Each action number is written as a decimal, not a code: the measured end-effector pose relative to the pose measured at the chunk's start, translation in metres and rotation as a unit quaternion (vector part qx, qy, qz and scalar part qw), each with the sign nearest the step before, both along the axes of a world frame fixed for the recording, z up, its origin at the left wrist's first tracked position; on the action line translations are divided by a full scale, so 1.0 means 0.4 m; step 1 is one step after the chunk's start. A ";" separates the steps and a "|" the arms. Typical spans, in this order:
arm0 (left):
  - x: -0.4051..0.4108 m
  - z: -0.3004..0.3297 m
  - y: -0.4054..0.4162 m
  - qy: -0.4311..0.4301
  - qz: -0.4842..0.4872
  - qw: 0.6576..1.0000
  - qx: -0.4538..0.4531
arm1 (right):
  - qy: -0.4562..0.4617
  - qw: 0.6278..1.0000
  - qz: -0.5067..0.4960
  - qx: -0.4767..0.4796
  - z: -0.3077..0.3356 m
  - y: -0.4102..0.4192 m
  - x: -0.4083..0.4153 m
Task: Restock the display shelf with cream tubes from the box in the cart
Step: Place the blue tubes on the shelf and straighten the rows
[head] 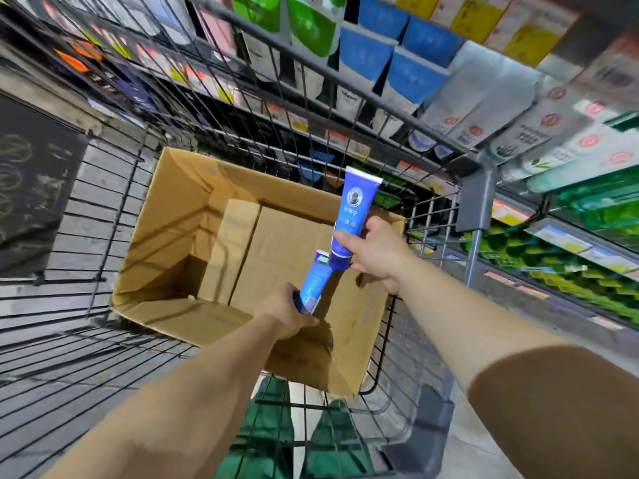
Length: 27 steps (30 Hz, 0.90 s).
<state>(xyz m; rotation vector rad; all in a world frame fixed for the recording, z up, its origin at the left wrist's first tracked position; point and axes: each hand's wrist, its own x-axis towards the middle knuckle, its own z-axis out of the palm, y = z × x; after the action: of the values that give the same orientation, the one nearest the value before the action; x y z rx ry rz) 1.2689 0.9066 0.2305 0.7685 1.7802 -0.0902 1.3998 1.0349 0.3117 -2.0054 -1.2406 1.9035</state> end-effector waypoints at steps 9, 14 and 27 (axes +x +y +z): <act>-0.164 0.196 0.004 -0.207 0.140 0.968 -0.020 | -0.013 1.000 0.021 0.019 0.173 -0.025 -0.029; -0.187 0.376 0.045 -0.347 0.190 0.918 -0.013 | -0.003 1.000 0.010 0.020 0.318 -0.028 -0.023; 0.066 0.822 0.220 -0.473 0.071 0.867 0.143 | 0.149 0.975 -0.141 0.088 0.669 -0.098 0.263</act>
<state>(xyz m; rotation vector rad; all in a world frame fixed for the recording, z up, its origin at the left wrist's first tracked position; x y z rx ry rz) 1.2953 0.9944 0.5593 0.7022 0.8947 0.5772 1.5050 0.9958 0.5794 -1.6333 -0.9529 1.8024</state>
